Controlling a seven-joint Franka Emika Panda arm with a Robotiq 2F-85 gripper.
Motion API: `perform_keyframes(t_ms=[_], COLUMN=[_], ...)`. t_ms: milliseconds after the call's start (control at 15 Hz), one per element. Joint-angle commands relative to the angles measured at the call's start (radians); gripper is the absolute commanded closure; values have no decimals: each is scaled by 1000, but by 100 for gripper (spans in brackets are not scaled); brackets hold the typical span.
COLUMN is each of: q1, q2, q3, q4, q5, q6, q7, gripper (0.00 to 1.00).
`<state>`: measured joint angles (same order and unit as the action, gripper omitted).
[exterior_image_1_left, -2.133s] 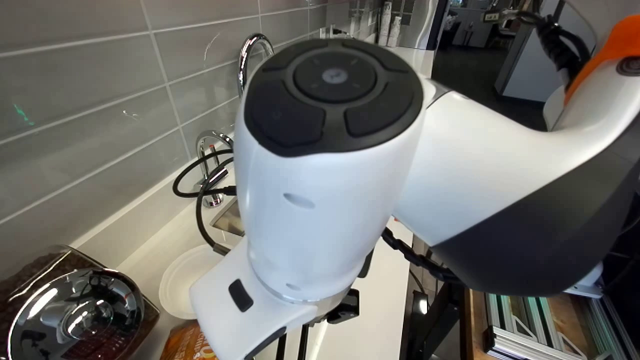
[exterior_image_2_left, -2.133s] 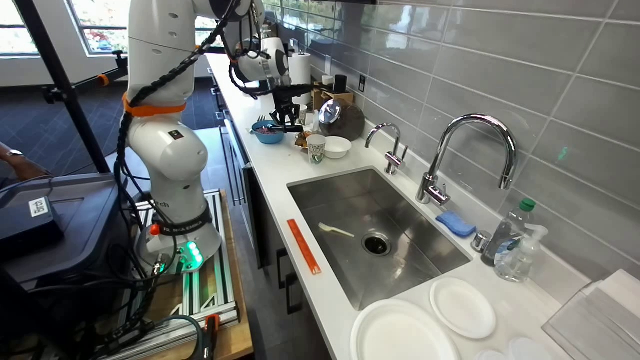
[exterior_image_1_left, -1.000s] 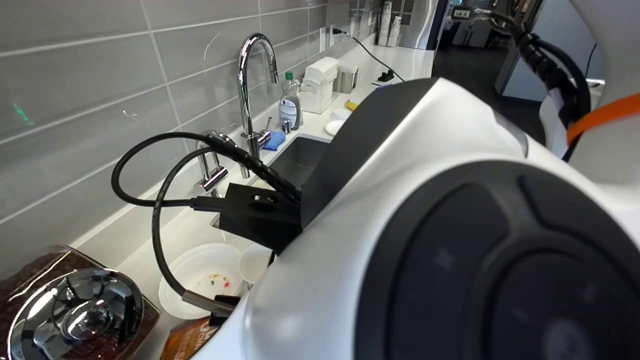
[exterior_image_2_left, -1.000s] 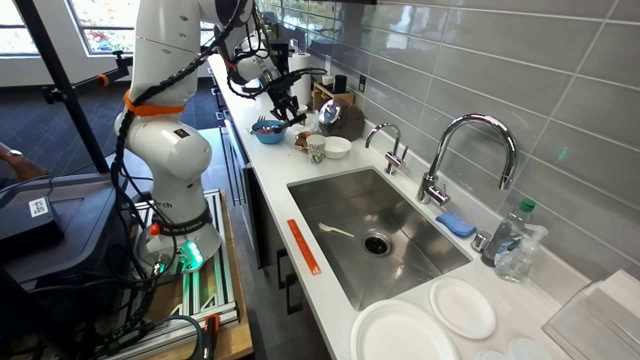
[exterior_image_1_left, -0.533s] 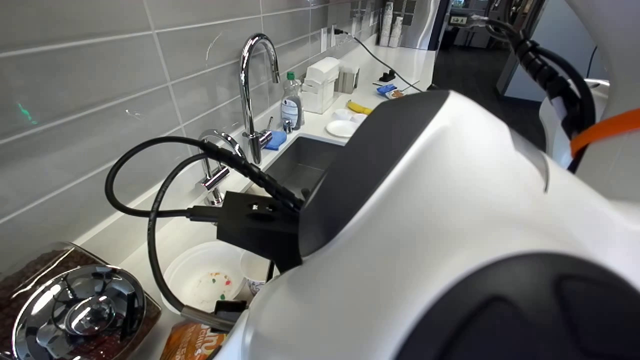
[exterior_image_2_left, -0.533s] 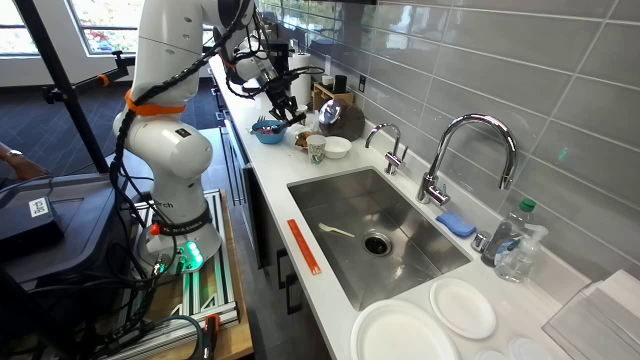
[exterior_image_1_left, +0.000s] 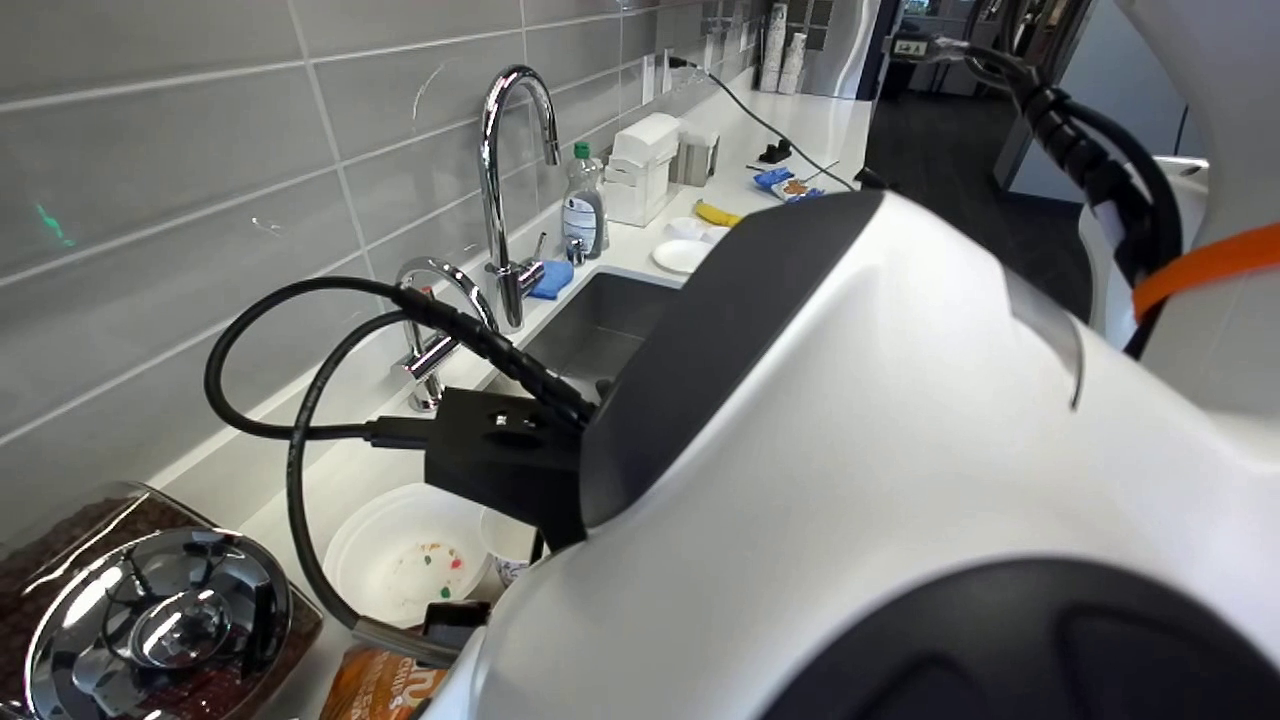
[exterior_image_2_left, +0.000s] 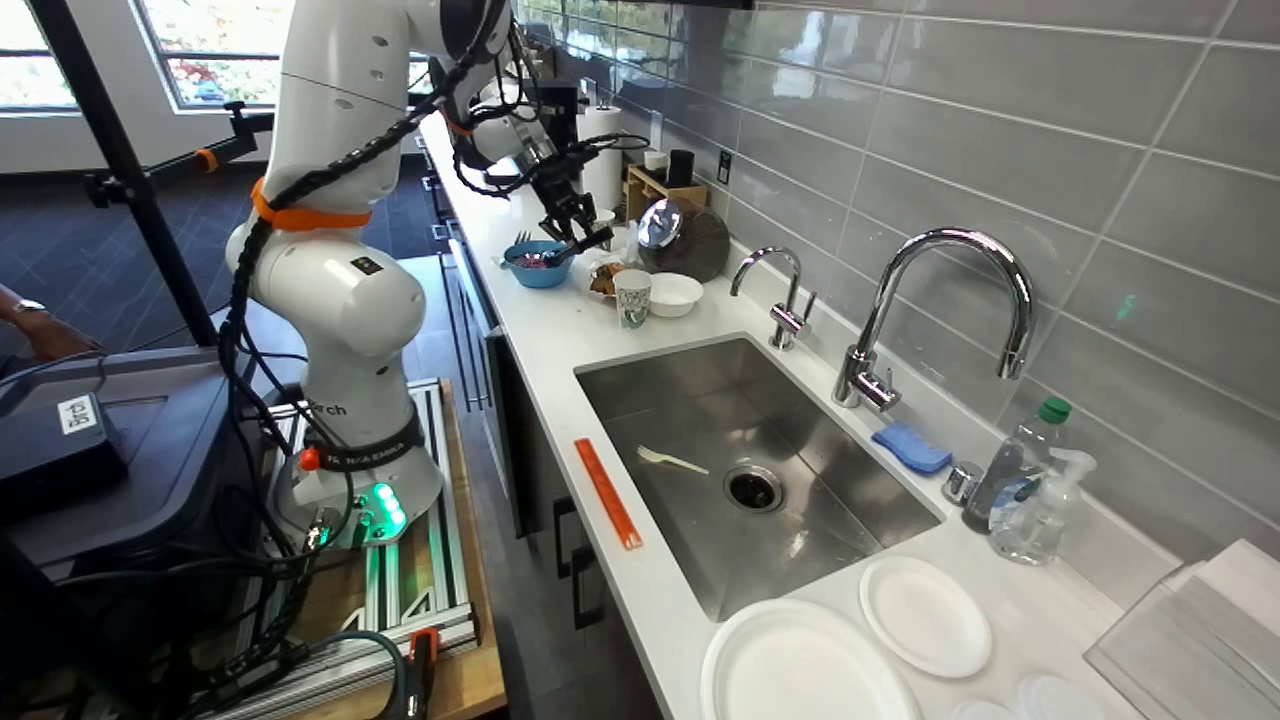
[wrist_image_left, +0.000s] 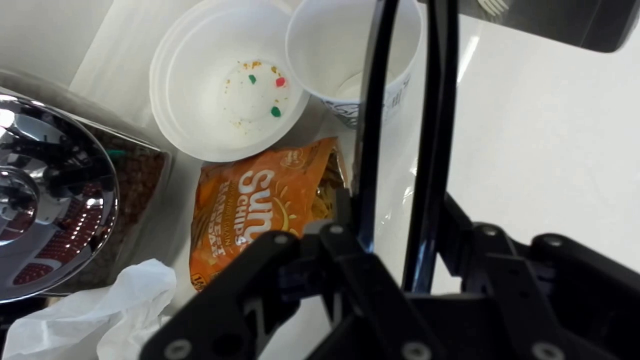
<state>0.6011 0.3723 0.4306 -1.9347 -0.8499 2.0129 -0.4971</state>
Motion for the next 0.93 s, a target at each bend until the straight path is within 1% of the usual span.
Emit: perform_keyframes(t_ms=[0,133,200,333,600,733,800,867], q1=[18,20,21,22,24,26,27,27], q2=[20,19,18,17,19,20,22,23], q3=[1,1,2,2,2,2,2,2], q4=[26,26,27,27,31,33,34,35], q5=[-31,-33,-33,-35,-34,-35,-36,-36], q6=[-47,-50,-52,-53,-60,-61,-61,-61], q7=[10,11,11,12,10,10,9,9], gripper=[83,82,77,71,73,71,63,49])
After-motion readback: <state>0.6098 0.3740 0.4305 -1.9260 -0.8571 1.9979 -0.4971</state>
